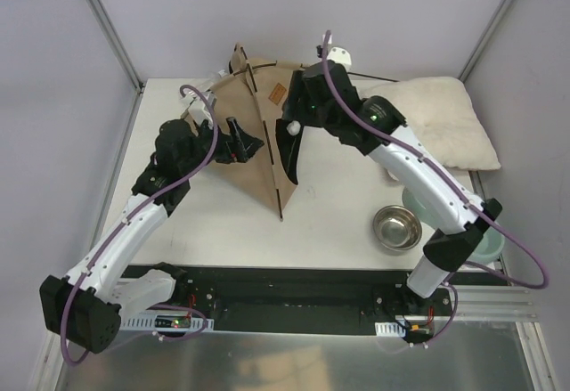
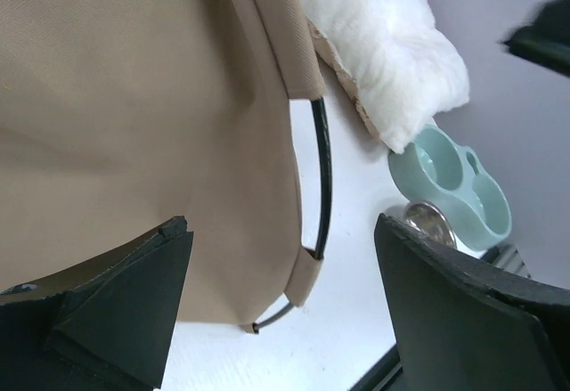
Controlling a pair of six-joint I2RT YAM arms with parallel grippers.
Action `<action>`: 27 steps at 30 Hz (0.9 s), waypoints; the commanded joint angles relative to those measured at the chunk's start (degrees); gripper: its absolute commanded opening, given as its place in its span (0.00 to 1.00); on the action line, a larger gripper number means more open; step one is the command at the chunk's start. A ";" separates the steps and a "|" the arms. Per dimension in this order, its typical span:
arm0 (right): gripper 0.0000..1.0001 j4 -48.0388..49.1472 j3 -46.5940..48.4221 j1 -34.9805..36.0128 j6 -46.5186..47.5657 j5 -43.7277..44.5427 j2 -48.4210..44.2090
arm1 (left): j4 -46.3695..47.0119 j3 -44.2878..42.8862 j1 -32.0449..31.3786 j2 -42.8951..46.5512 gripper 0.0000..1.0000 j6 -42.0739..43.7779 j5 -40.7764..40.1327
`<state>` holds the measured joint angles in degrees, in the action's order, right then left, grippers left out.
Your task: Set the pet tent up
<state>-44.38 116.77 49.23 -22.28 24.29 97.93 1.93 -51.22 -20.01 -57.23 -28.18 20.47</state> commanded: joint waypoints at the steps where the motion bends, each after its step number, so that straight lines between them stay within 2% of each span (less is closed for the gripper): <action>1: 0.66 1.23 -2.86 -1.42 -0.75 4.09 -5.81 | 4.04 -3.97 -3.27 -3.75 0.85 -0.03 -10.26; 9: 0.67 1.84 -10.15 -4.05 -2.32 4.45 -9.69 | 6.33 -8.36 -8.55 -10.35 0.84 4.10 -13.61; 13: 0.66 2.28 -12.35 -5.02 -2.50 4.45 -11.00 | 3.09 -10.82 -9.34 -12.99 0.81 4.45 -17.82; 14: 0.67 2.28 -12.88 -5.28 -2.68 4.53 -11.18 | 1.42 -11.87 -9.52 -13.69 0.78 4.54 -19.05; 17: 0.66 2.37 -13.76 -5.99 -2.68 4.45 -11.88 | -3.58 -14.43 -9.78 -15.01 0.58 5.94 -23.18; 21: 0.66 2.54 -14.82 -7.39 -2.68 3.92 -12.76 | -7.81 -17.15 -9.78 -15.89 0.27 8.49 -23.28; 24: 0.67 2.72 -15.08 -8.36 -2.33 3.13 -13.29 | -9.84 -18.30 -9.79 -15.28 0.09 10.34 -23.98; 26: 0.67 3.85 -15.43 -8.98 -0.58 1.82 -13.99 | -11.16 -19.18 -9.87 -14.40 0.00 12.09 -25.12; 27: 0.67 5.17 -15.87 -9.15 2.22 -0.02 -14.34 | -11.77 -19.53 -9.79 -13.79 0.00 13.32 -25.39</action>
<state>-43.20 101.49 40.93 -23.90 27.16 87.11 -6.44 -67.51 -29.65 -73.03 -20.97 -1.37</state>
